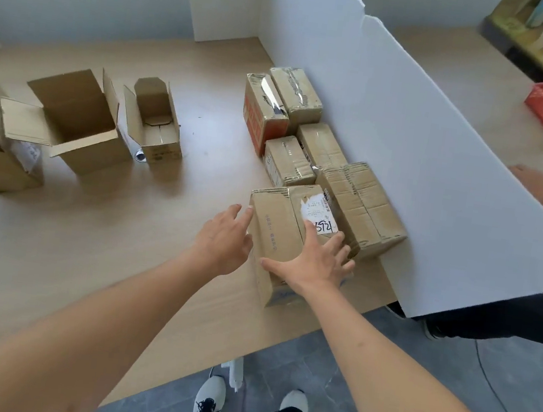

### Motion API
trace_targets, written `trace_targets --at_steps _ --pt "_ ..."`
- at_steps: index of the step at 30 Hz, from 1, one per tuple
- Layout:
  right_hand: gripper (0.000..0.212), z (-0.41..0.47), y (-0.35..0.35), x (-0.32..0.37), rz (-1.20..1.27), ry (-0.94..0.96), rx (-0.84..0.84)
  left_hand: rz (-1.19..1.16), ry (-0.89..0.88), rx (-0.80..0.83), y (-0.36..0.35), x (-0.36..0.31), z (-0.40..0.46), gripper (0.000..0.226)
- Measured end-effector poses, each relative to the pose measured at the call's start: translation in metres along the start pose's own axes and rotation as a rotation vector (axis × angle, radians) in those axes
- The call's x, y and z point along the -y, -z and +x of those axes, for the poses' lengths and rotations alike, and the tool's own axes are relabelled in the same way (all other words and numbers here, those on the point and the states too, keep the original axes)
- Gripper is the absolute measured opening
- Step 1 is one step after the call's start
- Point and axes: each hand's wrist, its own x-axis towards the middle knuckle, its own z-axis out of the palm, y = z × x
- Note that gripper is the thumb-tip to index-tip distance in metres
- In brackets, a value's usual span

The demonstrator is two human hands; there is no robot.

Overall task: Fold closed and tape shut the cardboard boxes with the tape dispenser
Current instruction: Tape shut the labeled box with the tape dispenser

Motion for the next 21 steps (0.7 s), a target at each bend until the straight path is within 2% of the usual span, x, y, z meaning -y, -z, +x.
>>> trace_targets --at_steps 8,12,17,21 --pt "0.128 0.055 0.000 -0.025 -0.058 0.153 0.022 -0.062 0.121 -0.005 -0.032 -0.040 0.038 0.057" --pt "0.129 0.062 -0.005 -0.036 -0.069 0.229 0.031 -0.204 0.257 -0.032 -0.047 -0.064 0.049 0.053" --pt "0.113 0.073 -0.014 -0.053 -0.058 0.365 0.099 -0.241 0.354 -0.072 -0.050 -0.073 0.056 0.052" --pt "0.105 0.081 -0.012 -0.058 -0.088 0.492 0.017 -0.237 0.342 -0.056 -0.051 -0.071 0.056 0.053"
